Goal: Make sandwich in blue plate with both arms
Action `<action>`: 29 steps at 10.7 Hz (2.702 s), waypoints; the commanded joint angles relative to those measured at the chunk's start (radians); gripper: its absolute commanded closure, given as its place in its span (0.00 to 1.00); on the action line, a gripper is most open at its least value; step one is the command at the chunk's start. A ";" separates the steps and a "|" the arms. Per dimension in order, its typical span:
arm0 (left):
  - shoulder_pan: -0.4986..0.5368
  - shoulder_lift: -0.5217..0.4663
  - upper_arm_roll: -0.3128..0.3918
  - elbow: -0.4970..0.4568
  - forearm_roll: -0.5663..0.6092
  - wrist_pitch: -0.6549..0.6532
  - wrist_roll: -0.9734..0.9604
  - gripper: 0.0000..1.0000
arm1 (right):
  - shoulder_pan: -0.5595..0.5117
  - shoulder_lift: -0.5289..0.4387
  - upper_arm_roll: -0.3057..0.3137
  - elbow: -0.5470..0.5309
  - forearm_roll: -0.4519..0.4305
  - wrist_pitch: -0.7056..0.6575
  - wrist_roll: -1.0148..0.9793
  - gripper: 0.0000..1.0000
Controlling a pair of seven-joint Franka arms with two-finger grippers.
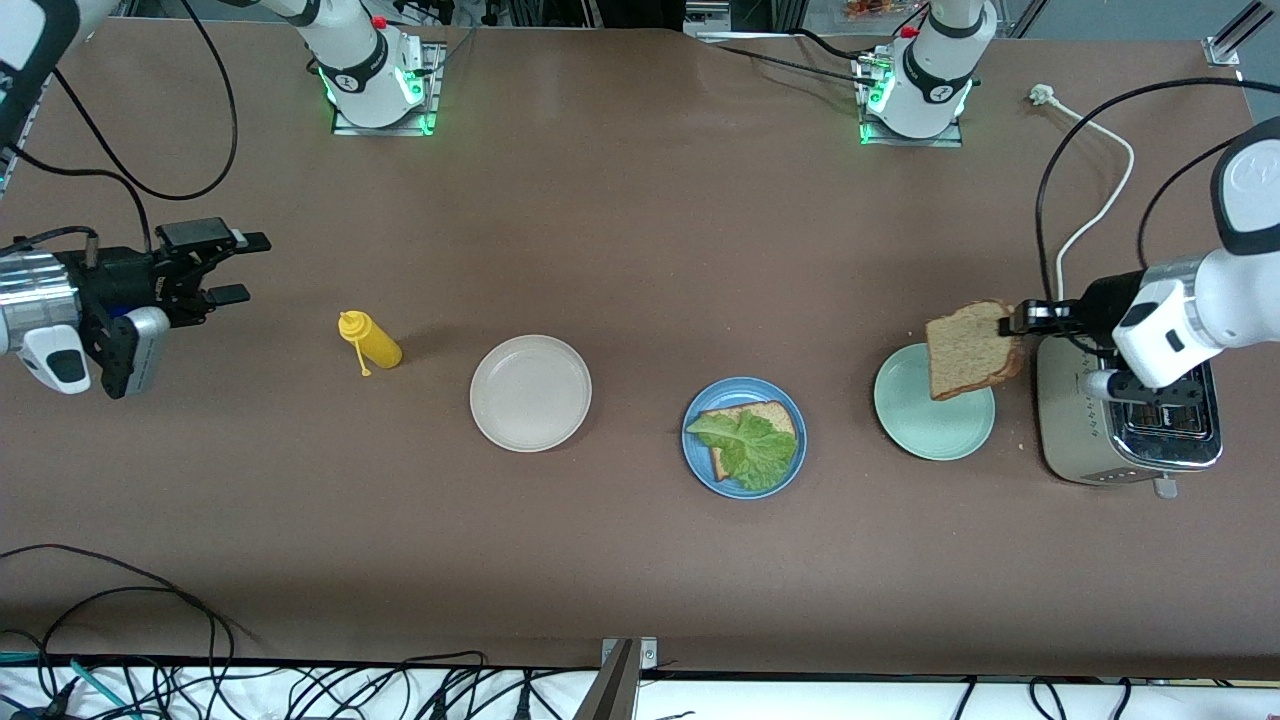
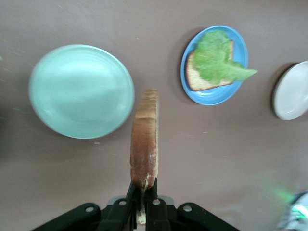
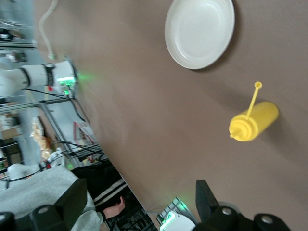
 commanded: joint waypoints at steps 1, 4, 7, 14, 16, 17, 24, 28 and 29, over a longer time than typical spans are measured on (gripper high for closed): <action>-0.040 0.064 0.000 0.000 -0.183 0.053 -0.063 1.00 | 0.051 -0.021 -0.017 0.049 -0.111 0.023 0.155 0.01; -0.103 0.167 0.000 0.000 -0.322 0.173 -0.061 1.00 | 0.025 -0.023 0.120 0.161 -0.256 0.040 0.340 0.01; -0.211 0.241 0.000 0.007 -0.382 0.300 -0.058 1.00 | -0.162 -0.096 0.570 0.183 -0.617 0.144 0.456 0.02; -0.276 0.356 0.002 0.027 -0.539 0.460 -0.021 1.00 | -0.407 -0.474 0.954 -0.410 -0.897 0.604 0.553 0.02; -0.278 0.376 0.002 0.027 -0.539 0.485 -0.014 1.00 | -0.428 -0.472 0.954 -0.446 -0.897 0.647 0.553 0.00; -0.278 0.388 0.001 0.029 -0.539 0.489 -0.014 1.00 | -0.434 -0.468 0.952 -0.452 -0.900 0.664 0.553 0.00; -0.249 0.440 0.016 0.029 -0.537 0.511 0.078 0.54 | -0.432 -0.458 0.915 -0.445 -0.900 0.687 0.559 0.00; -0.230 0.477 0.027 0.029 -0.545 0.512 0.227 0.41 | -0.431 -0.454 0.917 -0.434 -0.894 0.692 0.617 0.00; -0.230 0.482 0.027 0.029 -0.545 0.512 0.227 0.40 | -0.423 -0.451 0.920 -0.434 -0.897 0.712 0.644 0.00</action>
